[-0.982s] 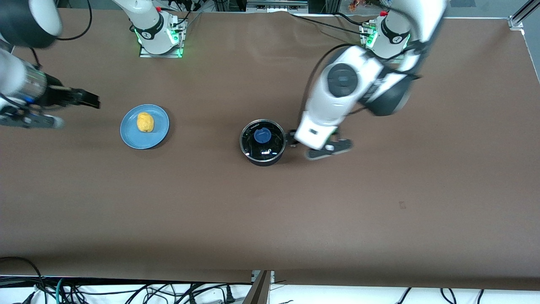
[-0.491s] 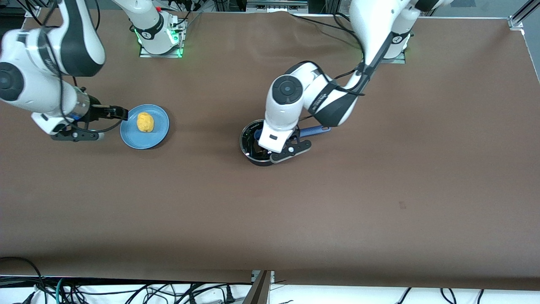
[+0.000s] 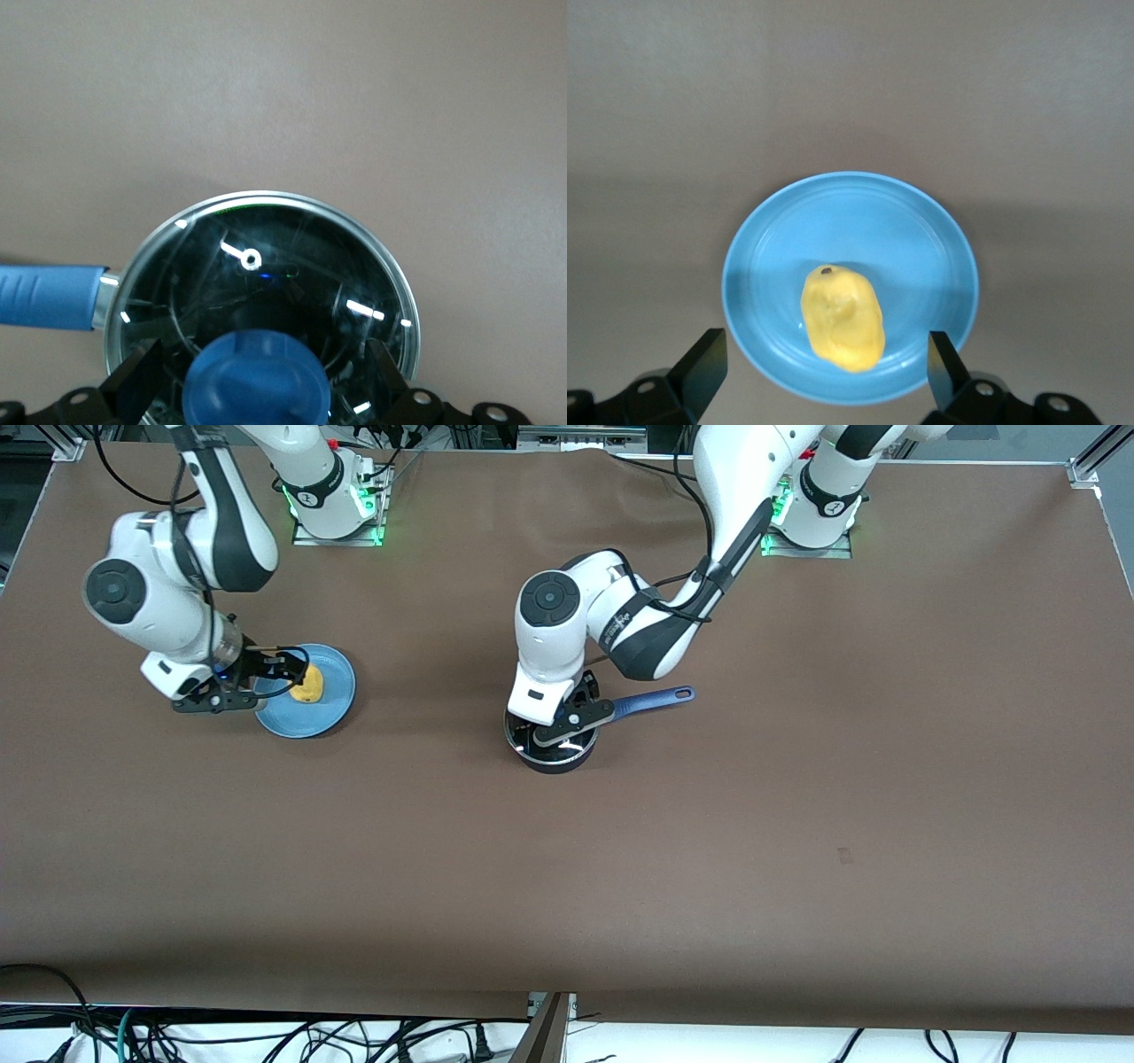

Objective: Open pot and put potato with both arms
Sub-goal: 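Grasp the lid knob with the left gripper while the right gripper grasps the potato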

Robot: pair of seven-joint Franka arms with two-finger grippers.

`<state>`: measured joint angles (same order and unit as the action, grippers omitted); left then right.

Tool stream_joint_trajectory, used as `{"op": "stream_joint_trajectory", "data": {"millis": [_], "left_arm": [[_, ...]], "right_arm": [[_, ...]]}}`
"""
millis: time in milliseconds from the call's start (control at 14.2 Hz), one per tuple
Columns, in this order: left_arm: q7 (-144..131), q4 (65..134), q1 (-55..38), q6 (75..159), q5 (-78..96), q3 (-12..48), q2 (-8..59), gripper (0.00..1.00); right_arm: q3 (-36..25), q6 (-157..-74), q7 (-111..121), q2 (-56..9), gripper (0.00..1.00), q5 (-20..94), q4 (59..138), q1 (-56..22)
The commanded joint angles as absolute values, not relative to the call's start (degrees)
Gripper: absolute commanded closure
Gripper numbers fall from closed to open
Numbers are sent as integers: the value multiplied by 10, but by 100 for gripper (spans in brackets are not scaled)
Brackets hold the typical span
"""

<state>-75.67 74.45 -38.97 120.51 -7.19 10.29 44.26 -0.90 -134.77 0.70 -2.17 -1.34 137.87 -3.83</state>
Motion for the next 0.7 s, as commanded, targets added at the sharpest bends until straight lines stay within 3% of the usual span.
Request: {"op": "stream_joint_trajectory", "data": {"millis": [0, 70, 281, 632], "left_arm": [[-783, 729, -397, 1201, -91, 97, 451, 0], [-783, 732, -397, 1202, -91, 97, 449, 0], [-782, 734, -397, 1201, -91, 97, 449, 19], [-779, 740, -397, 1201, -91, 98, 446, 49]], "right_arm": [[-10, -1463, 26, -23, 0, -18, 1460, -36], [-11, -1501, 39, -38, 0, -18, 1475, -36], [-13, -1575, 48, -78, 0, -18, 1497, -36], [-14, -1582, 50, -87, 1, -18, 1501, -35]]}}
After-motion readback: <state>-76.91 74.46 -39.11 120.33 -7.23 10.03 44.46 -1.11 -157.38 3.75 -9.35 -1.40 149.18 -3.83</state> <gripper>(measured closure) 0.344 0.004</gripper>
